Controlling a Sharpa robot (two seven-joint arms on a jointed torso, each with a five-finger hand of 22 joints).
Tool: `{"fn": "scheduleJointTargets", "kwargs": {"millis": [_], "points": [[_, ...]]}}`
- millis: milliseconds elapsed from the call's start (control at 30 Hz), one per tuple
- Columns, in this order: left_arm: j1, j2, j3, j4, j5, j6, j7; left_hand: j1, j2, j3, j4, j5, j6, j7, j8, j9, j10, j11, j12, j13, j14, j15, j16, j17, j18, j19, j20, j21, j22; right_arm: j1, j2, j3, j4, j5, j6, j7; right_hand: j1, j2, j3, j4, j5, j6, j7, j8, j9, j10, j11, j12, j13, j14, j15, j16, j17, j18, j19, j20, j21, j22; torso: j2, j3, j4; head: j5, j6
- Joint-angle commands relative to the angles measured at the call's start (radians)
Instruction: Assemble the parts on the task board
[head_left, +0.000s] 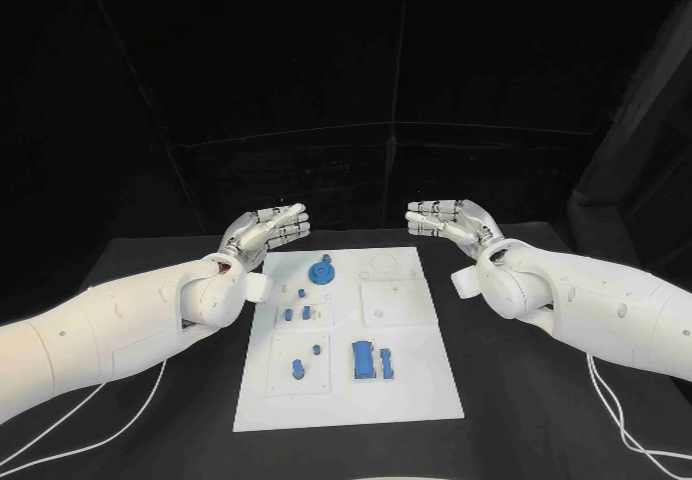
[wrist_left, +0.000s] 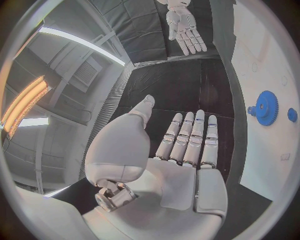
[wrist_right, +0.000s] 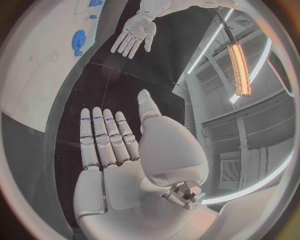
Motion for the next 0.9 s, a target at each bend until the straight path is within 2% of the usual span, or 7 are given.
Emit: {"fn": "scheduleJointTargets", "kwargs": {"millis": [33,300,400,433,567,633,900], "points": [[-0.004,-0.004,0.006,0.024,-0.01,-0.048,0.002,-0.33,0.027,-0.042,-0.018,-0.095,-0.236,-0.043,-0.027,-0.028,-0.241,-0.049,-0.028,-0.027,-0.226,-0.044,-0.038,-0.029,-0.046,-0.172,-0.075,-0.028,-0.061,-0.004,-0.005,0.004,0.032,0.03,-0.053,0.012,-0.365,-0.04,0.04,0.017,-0.037,-0.225,-0.052,-0.027,-0.051,-0.251,-0.049,-0.027,-0.036,-0.253,-0.043,-0.027,-0.034,-0.051,-0.199,-0.072,-0.055,-0.028,-0.017,0.0023,0.0177,-0.004,0.02],[-0.033,-0.026,0.039,0.149,-0.035,-0.252,0.005,-0.532,0.027,-0.134,-0.018,-0.095,-0.38,-0.134,-0.027,-0.028,-0.388,-0.079,-0.028,-0.027,-0.364,-0.138,-0.119,-0.029,-0.068,-0.278,-0.121,-0.028,-0.098,-0.043,-0.049,0.021,0.19,0.154,-0.256,0.061,-0.594,-0.04,0.127,0.017,-0.118,-0.367,-0.084,-0.027,-0.051,-0.408,-0.079,-0.027,-0.036,-0.41,-0.135,-0.027,-0.034,-0.073,-0.324,-0.117,-0.089,-0.028,-0.061,0.008,0.0615,-0.013,0.078],[-0.047,-0.037,0.054,0.209,-0.048,-0.348,0.006,-0.589,0.027,-0.134,-0.018,-0.095,-0.421,-0.134,-0.027,-0.028,-0.43,-0.153,-0.028,-0.027,-0.404,-0.138,-0.119,-0.029,-0.078,-0.308,-0.133,-0.028,-0.109,-0.059,-0.066,0.028,0.253,0.203,-0.336,0.08,-0.659,-0.04,0.127,0.017,-0.118,-0.406,-0.093,-0.027,-0.051,-0.451,-0.154,-0.027,-0.036,-0.455,-0.135,-0.027,-0.034,-0.08,-0.359,-0.13,-0.098,-0.028,-0.064,0.0084,0.0649,-0.013,0.083],[-0.052,-0.041,0.059,0.228,-0.051,-0.379,0.007,-0.607,0.027,-0.134,-0.018,-0.095,-0.434,-0.134,-0.027,-0.028,-0.442,-0.153,-0.028,-0.027,-0.416,-0.138,-0.119,-0.029,-0.078,-0.317,-0.137,-0.028,-0.112,-0.063,-0.071,0.03,0.27,0.216,-0.358,0.085,-0.678,-0.04,0.127,0.017,-0.118,-0.419,-0.163,-0.027,-0.051,-0.465,-0.154,-0.027,-0.036,-0.469,-0.135,-0.027,-0.034,-0.084,-0.37,-0.134,-0.101,-0.028,-0.064,0.0084,0.0649,-0.013,0.083],[-0.067,-0.052,0.075,0.291,-0.065,-0.482,0.008,-0.666,0.027,-0.134,-0.018,-0.095,-0.475,-0.134,-0.027,-0.028,-0.486,-0.153,-0.028,-0.027,-0.456,-0.138,-0.119,-0.029,-0.154,-0.348,-0.151,-0.028,-0.191,-0.077,-0.086,0.036,0.323,0.258,-0.426,0.102,-0.74,-0.04,0.127,0.017,-0.118,-0.455,-0.163,-0.027,-0.051,-0.508,-0.154,-0.027,-0.036,-0.511,-0.135,-0.027,-0.034,-0.084,-0.404,-0.146,-0.172,-0.028,-0.064,0.0084,0.0649,-0.013,0.083],[-0.074,-0.058,0.083,0.322,-0.071,-0.532,0.009,-0.699,0.027,-0.134,-0.018,-0.095,-0.499,-0.134,-0.027,-0.028,-0.51,-0.153,-0.028,-0.027,-0.479,-0.138,-0.119,-0.029,-0.154,-0.365,-0.158,-0.028,-0.191,-0.082,-0.092,0.038,0.345,0.275,-0.454,0.108,-0.78,-0.04,0.127,0.017,-0.118,-0.481,-0.163,-0.027,-0.051,-0.536,-0.154,-0.027,-0.036,-0.539,-0.135,-0.027,-0.034,-0.159,-0.425,-0.154,-0.172,-0.028,-0.064,0.0084,0.0649,-0.013,0.083],[-0.085,-0.066,0.095,0.367,-0.08,-0.606,0.009,-0.795,0.027,-0.134,-0.018,-0.095,-0.568,-0.134,-0.027,-0.028,-0.581,-0.153,-0.028,-0.027,-0.545,-0.138,-0.119,-0.029,-0.154,-0.418,-0.234,-0.028,-0.191,-0.085,-0.096,0.039,0.358,0.286,-0.472,0.113,-0.887,-0.04,0.127,0.017,-0.118,-0.547,-0.163,-0.027,-0.051,-0.609,-0.154,-0.027,-0.036,-0.613,-0.135,-0.027,-0.034,-0.159,-0.483,-0.228,-0.172,-0.028,-0.064,0.0084,0.0649,-0.013,0.083]]}}
